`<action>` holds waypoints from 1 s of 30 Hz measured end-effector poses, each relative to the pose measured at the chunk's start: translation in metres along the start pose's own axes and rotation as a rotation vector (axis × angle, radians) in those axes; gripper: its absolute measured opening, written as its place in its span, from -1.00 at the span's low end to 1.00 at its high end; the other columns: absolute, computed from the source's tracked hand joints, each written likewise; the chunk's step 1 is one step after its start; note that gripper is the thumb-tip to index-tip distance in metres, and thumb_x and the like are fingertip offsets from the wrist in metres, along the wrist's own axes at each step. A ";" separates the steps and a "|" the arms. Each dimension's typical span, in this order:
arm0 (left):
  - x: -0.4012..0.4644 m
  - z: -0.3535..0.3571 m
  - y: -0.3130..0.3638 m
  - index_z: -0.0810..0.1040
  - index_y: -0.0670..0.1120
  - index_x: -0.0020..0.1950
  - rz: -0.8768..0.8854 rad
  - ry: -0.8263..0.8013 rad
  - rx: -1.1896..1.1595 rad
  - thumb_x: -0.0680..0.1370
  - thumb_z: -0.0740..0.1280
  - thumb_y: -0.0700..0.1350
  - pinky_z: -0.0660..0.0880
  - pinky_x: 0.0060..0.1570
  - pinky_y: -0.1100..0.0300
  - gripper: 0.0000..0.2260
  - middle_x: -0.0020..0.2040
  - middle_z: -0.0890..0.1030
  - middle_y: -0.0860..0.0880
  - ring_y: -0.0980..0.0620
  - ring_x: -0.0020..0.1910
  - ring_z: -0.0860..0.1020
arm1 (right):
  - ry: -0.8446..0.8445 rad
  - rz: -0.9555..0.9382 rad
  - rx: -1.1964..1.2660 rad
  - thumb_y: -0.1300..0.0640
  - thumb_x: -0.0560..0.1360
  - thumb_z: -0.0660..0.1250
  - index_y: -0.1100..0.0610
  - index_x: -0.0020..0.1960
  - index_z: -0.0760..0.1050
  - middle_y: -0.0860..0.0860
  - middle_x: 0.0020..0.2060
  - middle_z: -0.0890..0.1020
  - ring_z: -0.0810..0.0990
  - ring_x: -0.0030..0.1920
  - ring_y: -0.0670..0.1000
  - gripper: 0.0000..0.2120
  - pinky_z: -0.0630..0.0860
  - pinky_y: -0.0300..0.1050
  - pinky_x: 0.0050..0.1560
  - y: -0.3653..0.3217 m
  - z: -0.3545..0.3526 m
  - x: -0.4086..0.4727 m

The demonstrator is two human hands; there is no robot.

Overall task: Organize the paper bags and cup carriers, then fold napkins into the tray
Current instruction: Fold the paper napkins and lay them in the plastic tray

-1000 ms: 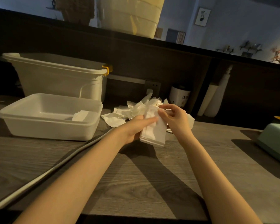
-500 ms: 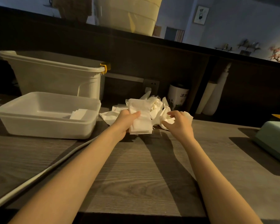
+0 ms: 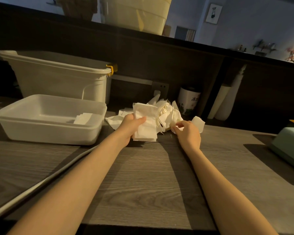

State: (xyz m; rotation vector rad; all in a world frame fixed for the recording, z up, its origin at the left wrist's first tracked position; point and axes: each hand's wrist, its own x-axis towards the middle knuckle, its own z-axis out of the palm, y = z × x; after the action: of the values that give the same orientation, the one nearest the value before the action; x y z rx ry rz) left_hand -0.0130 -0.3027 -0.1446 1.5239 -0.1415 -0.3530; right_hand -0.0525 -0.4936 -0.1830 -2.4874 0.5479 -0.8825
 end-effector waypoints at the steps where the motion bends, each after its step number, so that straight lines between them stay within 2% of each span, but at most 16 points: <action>1: 0.000 0.000 0.000 0.35 -0.12 0.34 0.000 -0.001 0.000 0.58 0.25 -0.13 0.47 0.11 0.02 -0.66 0.26 0.48 -0.12 -0.12 0.23 0.48 | 0.012 0.011 0.014 0.05 0.53 0.31 0.12 0.08 0.58 0.02 0.06 0.58 0.53 -0.02 -0.01 -0.80 0.37 -0.17 -0.13 0.002 0.001 0.001; 6: 0.000 0.000 0.000 0.35 -0.11 0.35 -0.009 0.008 -0.007 0.58 0.25 -0.13 0.47 0.09 0.02 -0.66 0.26 0.48 -0.11 -0.12 0.23 0.47 | 0.036 0.096 0.190 0.12 0.56 0.27 0.18 0.10 0.56 0.05 0.07 0.57 0.50 -0.02 -0.05 -0.80 0.43 -0.17 -0.04 0.000 -0.005 0.007; 9: 0.001 -0.001 0.000 0.35 -0.11 0.35 -0.014 0.021 -0.031 0.58 0.25 -0.12 0.48 0.05 0.03 -0.66 0.26 0.48 -0.11 -0.12 0.22 0.48 | 0.092 0.116 0.328 0.15 0.56 0.26 0.22 0.12 0.53 0.03 0.00 0.57 0.48 -0.04 -0.09 -0.80 0.39 -0.28 -0.11 -0.008 -0.018 0.008; 13: 0.001 -0.001 0.000 0.34 -0.10 0.34 -0.008 0.041 -0.047 0.58 0.25 -0.11 0.49 0.06 0.03 -0.66 0.27 0.48 -0.11 -0.12 0.22 0.49 | 0.099 0.159 0.606 0.12 0.57 0.24 0.13 0.02 0.47 -0.01 -0.09 0.57 0.56 0.00 0.00 -0.91 0.55 -0.08 0.02 -0.020 -0.034 0.006; 15: 0.001 0.000 0.000 0.34 -0.09 0.33 0.002 0.064 -0.053 0.58 0.25 -0.10 0.49 0.03 0.05 -0.67 0.26 0.47 -0.10 -0.11 0.22 0.49 | 0.060 0.171 0.770 0.14 0.58 0.22 0.15 0.01 0.46 -0.01 -0.13 0.55 0.57 -0.04 0.00 -0.91 0.55 -0.18 -0.09 -0.029 -0.041 0.004; 18: 0.001 0.000 -0.001 0.34 -0.10 0.33 0.018 0.093 -0.060 0.59 0.24 -0.10 0.47 0.01 0.07 -0.68 0.23 0.48 -0.11 -0.08 0.14 0.49 | -0.039 0.197 1.027 0.16 0.60 0.19 0.15 -0.05 0.46 0.00 -0.22 0.56 0.57 -0.25 -0.09 -0.89 0.51 -0.29 -0.32 -0.041 -0.053 -0.001; 20: 0.001 -0.001 -0.002 0.33 -0.10 0.33 0.028 0.089 -0.062 0.61 0.20 -0.08 0.46 -0.01 0.08 -0.69 0.14 0.49 -0.10 -0.05 0.05 0.48 | -0.138 0.219 1.221 0.20 0.60 0.17 0.16 -0.06 0.47 0.00 -0.25 0.57 0.58 -0.30 -0.11 -0.87 0.53 -0.28 -0.36 -0.047 -0.060 -0.003; 22: 0.000 -0.001 -0.002 0.33 -0.09 0.32 0.009 0.061 -0.089 0.63 0.15 -0.07 0.47 -0.02 0.06 -0.72 0.00 0.50 -0.06 -0.05 0.00 0.48 | -0.236 0.233 1.357 0.22 0.60 0.15 0.18 -0.01 0.48 0.00 -0.23 0.60 0.61 -0.28 -0.09 -0.87 0.55 -0.26 -0.34 -0.049 -0.063 -0.005; 26: -0.007 -0.001 0.001 0.40 -0.06 0.19 -0.104 -0.081 -0.201 0.62 0.17 -0.06 0.52 -0.14 0.04 -0.82 -0.04 0.56 -0.08 -0.07 -0.07 0.54 | -0.436 0.203 1.306 0.19 0.60 0.13 0.16 0.07 0.49 0.04 -0.10 0.60 0.60 -0.12 -0.01 -0.83 0.58 -0.21 -0.28 -0.054 -0.059 -0.010; 30: -0.011 0.005 0.001 0.53 -0.04 0.11 -0.109 -0.242 -0.163 0.60 0.21 0.01 0.55 -0.19 0.07 -0.80 -0.04 0.63 -0.08 -0.07 -0.08 0.59 | -0.549 0.180 1.184 0.16 0.61 0.14 0.15 0.09 0.49 0.01 -0.15 0.61 0.60 -0.16 -0.04 -0.83 0.56 -0.22 -0.29 -0.057 -0.053 -0.015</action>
State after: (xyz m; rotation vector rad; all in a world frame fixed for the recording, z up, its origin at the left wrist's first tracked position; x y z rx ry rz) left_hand -0.0245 -0.3041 -0.1424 1.3269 -0.2149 -0.6218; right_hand -0.0859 -0.4536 -0.1238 -1.4323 -0.0001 -0.2482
